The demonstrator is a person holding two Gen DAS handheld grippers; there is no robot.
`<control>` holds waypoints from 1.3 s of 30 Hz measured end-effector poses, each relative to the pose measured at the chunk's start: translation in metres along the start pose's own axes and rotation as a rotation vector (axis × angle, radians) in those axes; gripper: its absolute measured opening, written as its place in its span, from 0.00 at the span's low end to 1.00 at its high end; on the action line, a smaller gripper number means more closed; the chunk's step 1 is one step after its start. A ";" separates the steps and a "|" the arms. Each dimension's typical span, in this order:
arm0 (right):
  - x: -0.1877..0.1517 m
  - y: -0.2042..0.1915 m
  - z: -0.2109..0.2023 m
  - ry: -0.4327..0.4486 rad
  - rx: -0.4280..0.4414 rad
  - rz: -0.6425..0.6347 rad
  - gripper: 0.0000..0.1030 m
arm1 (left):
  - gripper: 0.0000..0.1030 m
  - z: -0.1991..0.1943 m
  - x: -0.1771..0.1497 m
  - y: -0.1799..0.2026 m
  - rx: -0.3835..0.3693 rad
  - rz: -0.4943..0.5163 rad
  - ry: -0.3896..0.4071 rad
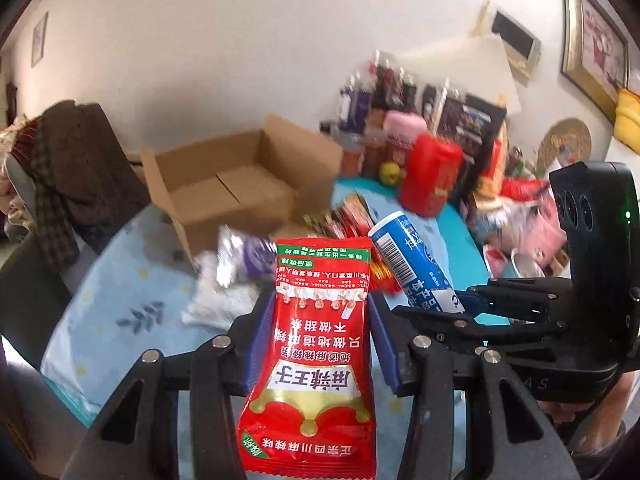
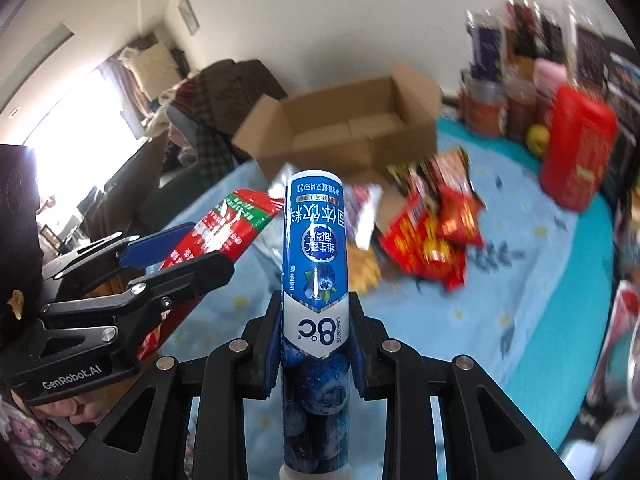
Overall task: Organize snacks
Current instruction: 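Carry the red packet with the left gripper while the right gripper carries the tube into the box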
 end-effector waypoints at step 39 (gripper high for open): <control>0.237 0.007 0.090 0.191 -0.021 -0.177 0.27 | 0.45 0.102 0.194 -0.113 0.083 -0.049 0.221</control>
Point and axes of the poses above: each gripper's, at about its wrist camera, not at the fingertips, and z roughly the way its jaws point, y to its right, x to its top, the point moved 4 cm from there along z, roughly the way its jaws point, and after that the axes turned 1 degree about z, right-handed, at the moved point
